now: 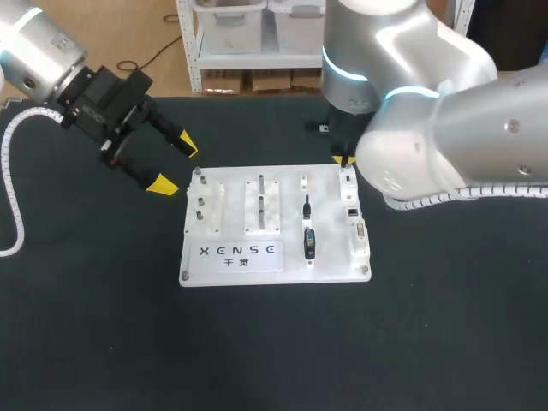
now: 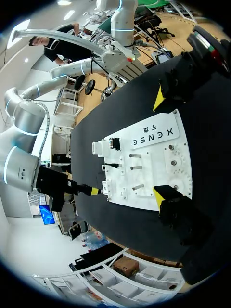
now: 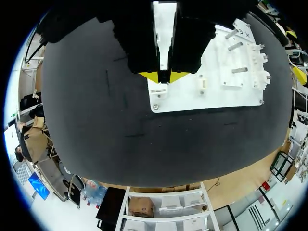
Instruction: Insert the USB connector, Ethernet cable, and multi-pin plug into their matching sockets one by one.
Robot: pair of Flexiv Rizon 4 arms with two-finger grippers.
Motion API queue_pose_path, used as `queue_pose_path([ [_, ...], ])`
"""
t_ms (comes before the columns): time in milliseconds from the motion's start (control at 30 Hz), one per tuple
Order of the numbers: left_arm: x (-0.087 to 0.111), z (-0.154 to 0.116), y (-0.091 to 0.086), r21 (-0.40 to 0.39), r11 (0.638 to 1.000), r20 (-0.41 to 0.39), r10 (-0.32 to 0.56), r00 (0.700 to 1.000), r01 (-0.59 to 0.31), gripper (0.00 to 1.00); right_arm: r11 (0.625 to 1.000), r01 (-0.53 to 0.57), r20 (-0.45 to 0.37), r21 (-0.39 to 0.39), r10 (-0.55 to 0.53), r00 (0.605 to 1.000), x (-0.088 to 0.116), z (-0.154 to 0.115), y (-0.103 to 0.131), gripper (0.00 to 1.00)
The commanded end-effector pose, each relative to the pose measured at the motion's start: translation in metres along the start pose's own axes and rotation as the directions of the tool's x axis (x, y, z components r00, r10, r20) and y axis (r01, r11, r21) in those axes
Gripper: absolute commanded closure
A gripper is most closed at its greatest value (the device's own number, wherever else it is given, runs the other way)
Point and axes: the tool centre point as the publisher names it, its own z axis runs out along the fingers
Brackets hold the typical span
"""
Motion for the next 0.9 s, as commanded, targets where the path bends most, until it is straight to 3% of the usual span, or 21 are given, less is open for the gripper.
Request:
queue_pose_path([
  [33, 0.001, -0.001, 0.001, 0.004, 1.0, 0.0, 0.002, 1.0, -0.002, 0.0, 1.0, -0.004, 0.029, 0.001, 0.003, 1.0, 0.005, 0.005, -0.005, 1.0],
  [900, 0.001, -0.001, 0.001, 0.004, 1.0, 0.0, 0.002, 1.0, -0.002, 0.0, 1.0, 0.007, -0.012, 0.023, -0.007, 1.0, 0.014, 0.025, -0.012, 1.0],
])
